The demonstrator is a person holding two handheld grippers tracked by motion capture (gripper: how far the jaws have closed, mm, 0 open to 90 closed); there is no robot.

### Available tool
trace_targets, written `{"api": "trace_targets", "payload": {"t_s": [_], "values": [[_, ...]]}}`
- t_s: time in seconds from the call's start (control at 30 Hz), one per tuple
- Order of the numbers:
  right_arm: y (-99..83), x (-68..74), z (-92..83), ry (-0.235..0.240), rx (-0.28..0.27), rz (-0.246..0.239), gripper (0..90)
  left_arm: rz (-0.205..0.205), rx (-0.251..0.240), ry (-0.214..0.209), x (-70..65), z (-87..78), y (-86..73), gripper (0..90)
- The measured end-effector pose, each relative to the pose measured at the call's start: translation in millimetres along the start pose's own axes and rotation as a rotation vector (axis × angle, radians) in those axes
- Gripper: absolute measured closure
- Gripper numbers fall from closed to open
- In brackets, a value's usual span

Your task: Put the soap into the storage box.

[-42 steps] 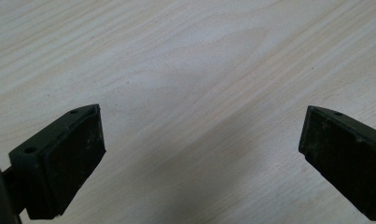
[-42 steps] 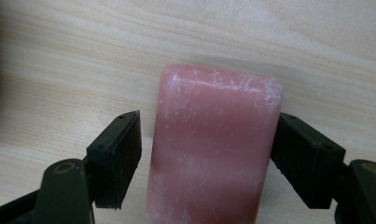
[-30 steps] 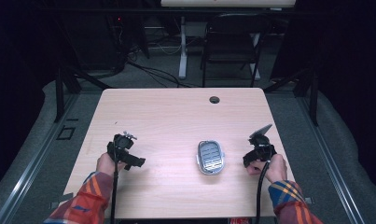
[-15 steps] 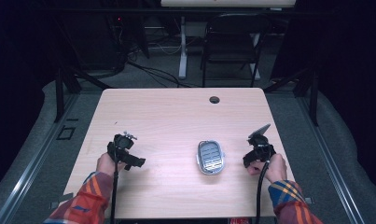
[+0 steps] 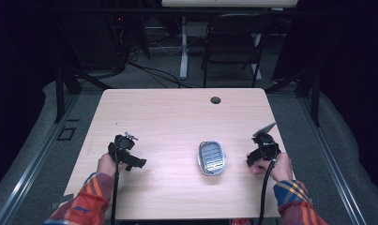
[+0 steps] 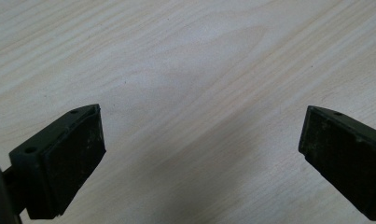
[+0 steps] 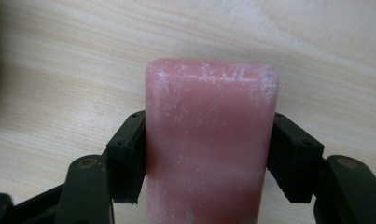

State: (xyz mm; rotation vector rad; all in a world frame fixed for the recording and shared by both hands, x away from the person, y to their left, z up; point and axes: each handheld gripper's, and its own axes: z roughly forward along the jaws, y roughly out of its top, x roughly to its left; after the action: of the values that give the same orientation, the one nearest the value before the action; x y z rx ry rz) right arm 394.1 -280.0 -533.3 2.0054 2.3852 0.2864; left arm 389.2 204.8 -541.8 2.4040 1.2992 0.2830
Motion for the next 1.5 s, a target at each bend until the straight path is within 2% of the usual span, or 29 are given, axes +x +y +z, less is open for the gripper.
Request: {"api": "trace_targets", "payload": {"t_s": [0.03,0.07,0.2,0.3,0.33,0.37,0.4,0.47,0.63,0.67,0.73,0.77,0.8,0.87,1.1,1.17,1.3,1.37,1.43,1.47,1.5], "values": [[0.2,-1.1,-0.7,-0.002,-0.014,-0.010,36.9,-0.001,0.001,0.001,0.0,0.2,0.0,0.3],[1.5,-1.9,-3.6,0.003,-0.001,-0.019,36.8,-0.001,0.000,0.000,0.0,0.4,0.1,0.3],[2.3,-0.7,-10.9,-0.010,-0.023,-0.019,36.9,0.004,-0.001,-0.001,-1.5,0.1,0.5,0.3],[2.4,-0.3,-16.2,-0.007,-0.018,-0.023,36.9,0.007,-0.004,0.003,-3.1,0.1,0.9,0.3],[1.9,-0.3,-17.3,-0.011,-0.038,-0.023,36.9,0.011,-0.001,-0.003,-3.8,0.6,1.6,0.3],[2.5,-0.3,-19.4,-0.013,-0.027,-0.028,36.9,0.011,-0.001,-0.004,-4.1,1.0,1.8,0.3],[1.7,0.4,-19.3,-0.012,-0.055,-0.016,37.0,0.013,-0.001,-0.004,-4.3,1.2,2.1,0.3],[2.9,-0.7,-23.6,-0.008,-0.038,-0.027,37.0,0.018,-0.001,-0.005,-4.5,1.4,2.6,0.3],[5.6,1.4,-27.5,-0.010,-0.042,-0.043,37.0,0.021,-0.010,-0.005,-5.7,0.4,2.7,0.3],[6.2,3.4,-27.3,-0.007,-0.050,-0.030,37.1,0.021,-0.010,-0.005,-5.9,0.2,2.8,0.3],[8.8,4.3,-29.5,-0.007,-0.031,-0.050,37.0,0.022,-0.012,-0.010,-5.8,-0.2,2.8,0.3],[8.9,6.5,-29.3,-0.013,-0.043,-0.037,37.1,0.023,-0.011,-0.011,-5.9,-0.4,3.0,0.3],[10.4,5.9,-31.3,-0.016,-0.026,-0.060,37.1,0.023,-0.011,-0.011,-5.9,-0.5,3.1,0.3],[11.7,8.3,-32.1,-0.012,-0.032,-0.056,37.1,0.024,-0.011,-0.012,-6.1,-0.5,3.3,0.2],[18.1,11.7,-42.1,-0.025,-0.005,-0.086,37.1,0.020,-0.013,-0.013,-6.3,-0.1,3.5,0.3],[18.7,13.6,-44.8,-0.028,-0.023,-0.082,37.1,0.021,-0.013,-0.014,-6.3,0.0,3.5,0.3],[21.9,15.7,-54.3,-0.033,-0.015,-0.103,37.2,0.023,-0.011,-0.016,-6.6,-0.2,3.5,0.3],[22.5,18.8,-56.1,-0.029,-0.036,-0.099,37.1,0.023,-0.012,-0.015,-6.7,-0.3,3.4,0.3],[24.8,21.0,-61.0,-0.034,-0.014,-0.117,37.2,0.024,-0.014,-0.016,-7.1,-1.0,3.3,0.3],[25.3,22.2,-62.2,-0.039,-0.020,-0.121,37.2,0.023,-0.013,-0.016,-7.3,-1.1,3.3,0.3],[25.6,24.6,-62.3,-0.036,-0.034,-0.107,37.2,0.026,-0.013,-0.016,-7.3,-0.8,3.4,0.3]]}}
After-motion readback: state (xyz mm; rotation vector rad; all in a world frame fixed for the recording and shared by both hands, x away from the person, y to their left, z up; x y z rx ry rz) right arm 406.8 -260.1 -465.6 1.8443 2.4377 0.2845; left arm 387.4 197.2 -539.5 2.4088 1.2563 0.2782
